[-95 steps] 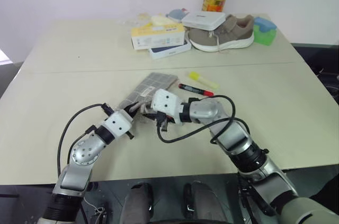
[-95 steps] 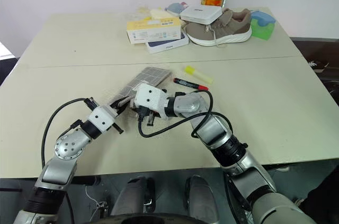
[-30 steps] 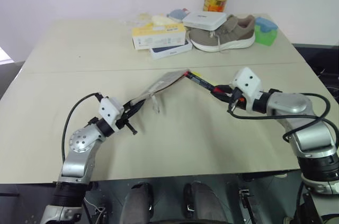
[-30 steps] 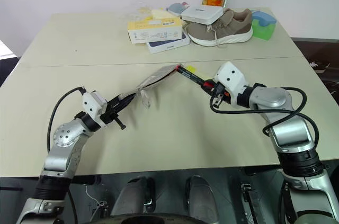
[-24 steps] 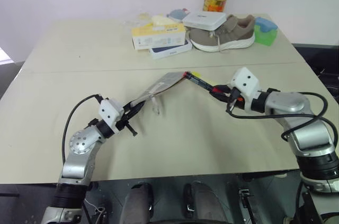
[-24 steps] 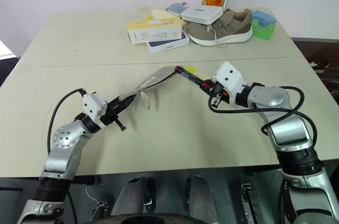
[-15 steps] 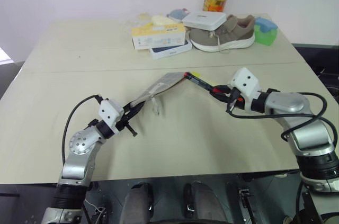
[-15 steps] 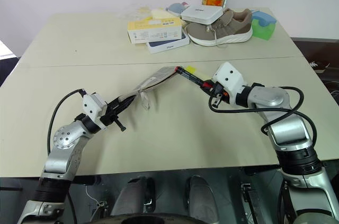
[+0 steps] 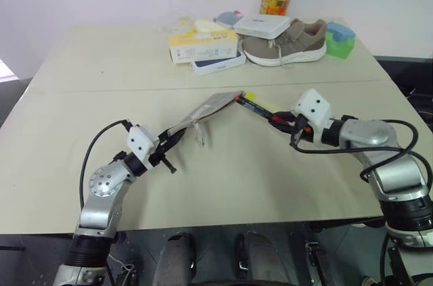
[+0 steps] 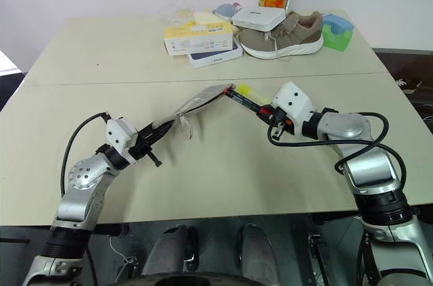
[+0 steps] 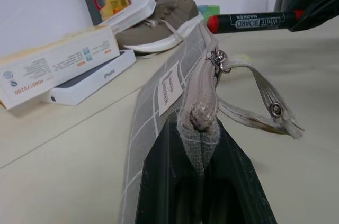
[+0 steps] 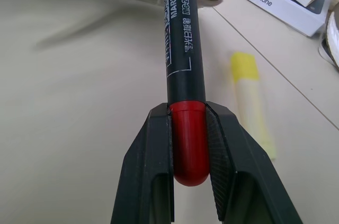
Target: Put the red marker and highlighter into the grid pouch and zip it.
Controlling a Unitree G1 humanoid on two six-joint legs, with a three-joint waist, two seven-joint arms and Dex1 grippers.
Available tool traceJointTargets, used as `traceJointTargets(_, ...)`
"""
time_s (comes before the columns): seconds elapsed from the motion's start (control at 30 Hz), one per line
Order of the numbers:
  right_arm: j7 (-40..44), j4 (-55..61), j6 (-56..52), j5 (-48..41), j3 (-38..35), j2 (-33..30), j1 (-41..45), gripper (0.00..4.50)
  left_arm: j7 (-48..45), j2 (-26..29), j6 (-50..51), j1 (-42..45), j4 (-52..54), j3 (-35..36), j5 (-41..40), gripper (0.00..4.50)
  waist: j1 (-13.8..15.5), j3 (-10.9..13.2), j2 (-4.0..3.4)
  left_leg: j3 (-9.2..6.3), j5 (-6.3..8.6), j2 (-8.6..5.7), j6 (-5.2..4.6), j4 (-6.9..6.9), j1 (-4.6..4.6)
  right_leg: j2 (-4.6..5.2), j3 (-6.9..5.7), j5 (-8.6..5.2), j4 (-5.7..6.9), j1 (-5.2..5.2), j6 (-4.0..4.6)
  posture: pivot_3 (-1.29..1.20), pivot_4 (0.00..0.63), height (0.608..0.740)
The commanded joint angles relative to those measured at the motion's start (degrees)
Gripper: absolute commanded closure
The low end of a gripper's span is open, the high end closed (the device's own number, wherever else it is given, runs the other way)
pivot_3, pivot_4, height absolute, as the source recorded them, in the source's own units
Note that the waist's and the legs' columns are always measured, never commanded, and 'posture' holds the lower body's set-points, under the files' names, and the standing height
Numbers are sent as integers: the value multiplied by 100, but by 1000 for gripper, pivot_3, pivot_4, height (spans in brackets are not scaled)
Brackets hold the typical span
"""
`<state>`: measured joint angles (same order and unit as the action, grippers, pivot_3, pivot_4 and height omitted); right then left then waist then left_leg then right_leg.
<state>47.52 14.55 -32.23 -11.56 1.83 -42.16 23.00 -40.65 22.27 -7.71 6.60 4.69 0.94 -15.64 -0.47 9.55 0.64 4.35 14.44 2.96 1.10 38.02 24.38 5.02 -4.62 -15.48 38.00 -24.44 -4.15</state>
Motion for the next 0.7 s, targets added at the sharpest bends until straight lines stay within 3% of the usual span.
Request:
traceJointTargets(0.03,19,233,53,-55,-65,-60,55,4187,44,-1,7,31,245,14,-38,4500,0,0,0,0,0,0,0,0,0,0,0,0,0,0,0,0,150,724)
traceJointTargets(0.7,107,247,151,201,106,-300,203,4187,-337,193,-152,26,296,-181,58,4500,0,0,0,0,0,0,0,1,0,0,0,0,0,0,0,0,150,724)
